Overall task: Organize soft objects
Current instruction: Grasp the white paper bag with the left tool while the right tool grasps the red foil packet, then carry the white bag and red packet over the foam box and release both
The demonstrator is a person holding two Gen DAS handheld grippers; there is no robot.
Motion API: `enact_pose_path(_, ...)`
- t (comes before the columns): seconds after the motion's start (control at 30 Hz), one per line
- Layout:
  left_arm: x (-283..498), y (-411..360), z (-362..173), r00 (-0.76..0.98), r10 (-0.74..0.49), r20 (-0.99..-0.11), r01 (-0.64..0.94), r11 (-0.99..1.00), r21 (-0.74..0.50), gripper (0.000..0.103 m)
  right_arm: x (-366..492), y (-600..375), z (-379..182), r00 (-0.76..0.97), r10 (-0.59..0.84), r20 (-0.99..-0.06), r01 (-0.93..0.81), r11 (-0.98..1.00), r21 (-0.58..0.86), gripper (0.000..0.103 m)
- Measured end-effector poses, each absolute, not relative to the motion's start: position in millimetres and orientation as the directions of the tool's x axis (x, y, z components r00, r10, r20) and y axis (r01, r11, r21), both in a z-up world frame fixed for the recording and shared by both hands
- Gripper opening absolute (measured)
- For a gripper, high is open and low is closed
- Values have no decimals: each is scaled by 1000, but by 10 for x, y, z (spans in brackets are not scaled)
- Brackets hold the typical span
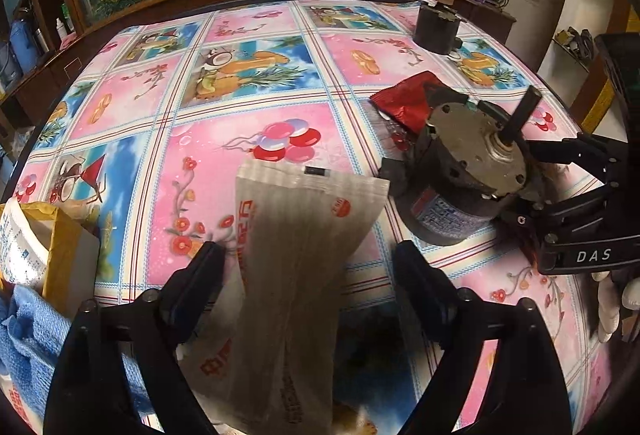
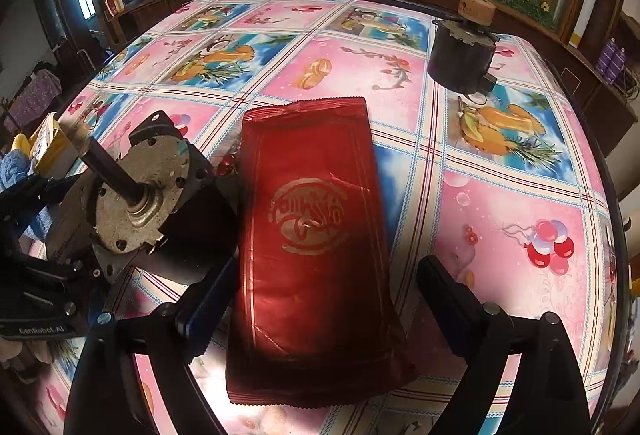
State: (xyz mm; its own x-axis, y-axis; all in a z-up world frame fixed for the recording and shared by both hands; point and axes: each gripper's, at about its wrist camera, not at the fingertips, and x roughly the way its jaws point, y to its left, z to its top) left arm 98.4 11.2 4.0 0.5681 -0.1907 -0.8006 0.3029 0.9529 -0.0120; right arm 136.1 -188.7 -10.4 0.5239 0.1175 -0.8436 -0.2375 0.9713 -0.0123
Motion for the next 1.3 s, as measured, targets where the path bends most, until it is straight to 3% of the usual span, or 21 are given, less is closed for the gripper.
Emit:
enact_pose_path(0.03,950,106,55,575,-195,-794,310,951,-9,67,1353,-1885,-102,522,115,-845,-235,972,-13,92)
enact_pose_path(0.07,913,99,80,578,-206,-790,320,947,-14,48,1344,-1884,-103,520,114,-846,-234,972,-13,92)
enact_pose_path(0.1,890,102,95,568,-224,-792,327,944,-33,46,1330,-1882,-103,521,112,-846,-233,972,-15,90)
enact_pose_path(0.23,772,111,128,565,-246,-788,323,944,-63,45,1216,-1885,-76,531,109,-840,-227,974,-17,75)
enact_pose_path(0.43,531,118,266,582,-236,-778,312,948,-55,45,1023,-1947,-46,540,119,-833,-203,979,9,66)
enact_pose_path(0.93,-247,160,793,704,-164,-691,288,955,67,45,290,-2436,67,551,241,-799,-100,970,223,63)
enact_pose_path(1.3,-606,392,1015,768,-117,-630,237,965,109,45,-203,-2439,326,593,301,-747,-121,950,287,63)
